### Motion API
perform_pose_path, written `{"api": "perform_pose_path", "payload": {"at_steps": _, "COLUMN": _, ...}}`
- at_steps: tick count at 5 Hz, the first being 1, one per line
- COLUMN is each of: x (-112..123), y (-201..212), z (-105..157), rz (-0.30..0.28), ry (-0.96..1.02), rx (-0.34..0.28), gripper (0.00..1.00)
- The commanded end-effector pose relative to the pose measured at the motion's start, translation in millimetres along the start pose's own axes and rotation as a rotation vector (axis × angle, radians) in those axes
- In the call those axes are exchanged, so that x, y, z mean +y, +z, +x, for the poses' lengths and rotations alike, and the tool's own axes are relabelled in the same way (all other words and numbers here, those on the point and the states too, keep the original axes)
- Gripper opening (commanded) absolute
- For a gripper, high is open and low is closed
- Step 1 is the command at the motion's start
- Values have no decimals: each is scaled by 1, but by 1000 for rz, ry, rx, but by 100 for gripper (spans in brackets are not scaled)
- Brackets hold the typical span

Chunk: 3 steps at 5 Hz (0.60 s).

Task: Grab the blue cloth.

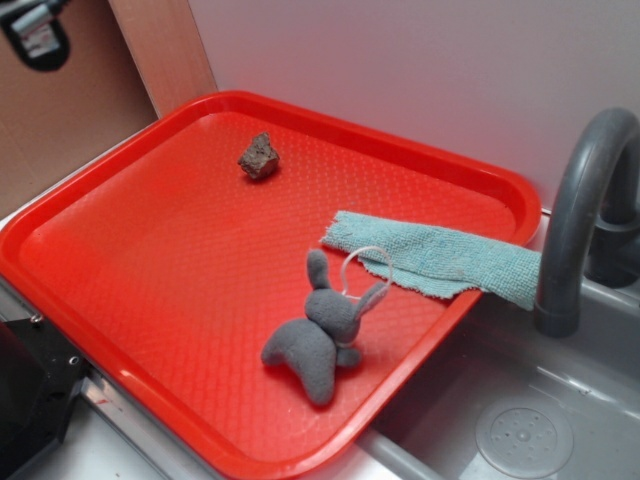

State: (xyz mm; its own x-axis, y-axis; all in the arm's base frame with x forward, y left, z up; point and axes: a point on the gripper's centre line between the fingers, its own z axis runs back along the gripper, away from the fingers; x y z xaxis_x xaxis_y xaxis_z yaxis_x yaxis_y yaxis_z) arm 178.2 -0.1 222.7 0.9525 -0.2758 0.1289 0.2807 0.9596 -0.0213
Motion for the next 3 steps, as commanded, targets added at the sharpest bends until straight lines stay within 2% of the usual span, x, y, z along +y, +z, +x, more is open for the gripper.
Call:
{"api": "perform_pose_path", "payload": {"at_steps": 1, "x": 8, "y": -14, "z": 66, "rz": 66, "ry": -422, "rx": -59, "gripper": 100}}
{"api": "perform_pose_path", "payload": {"at_steps": 2, "x": -17, "y": -53, "z": 82, "rz": 81, "ry": -611, "rx": -2, "gripper": 100}}
{"api": "perform_pose_path", "payload": {"at_steps": 3, "x": -46, "y": -93, "z": 85, "rz": 35, "ry": -735, "rx": 37, "gripper": 100}}
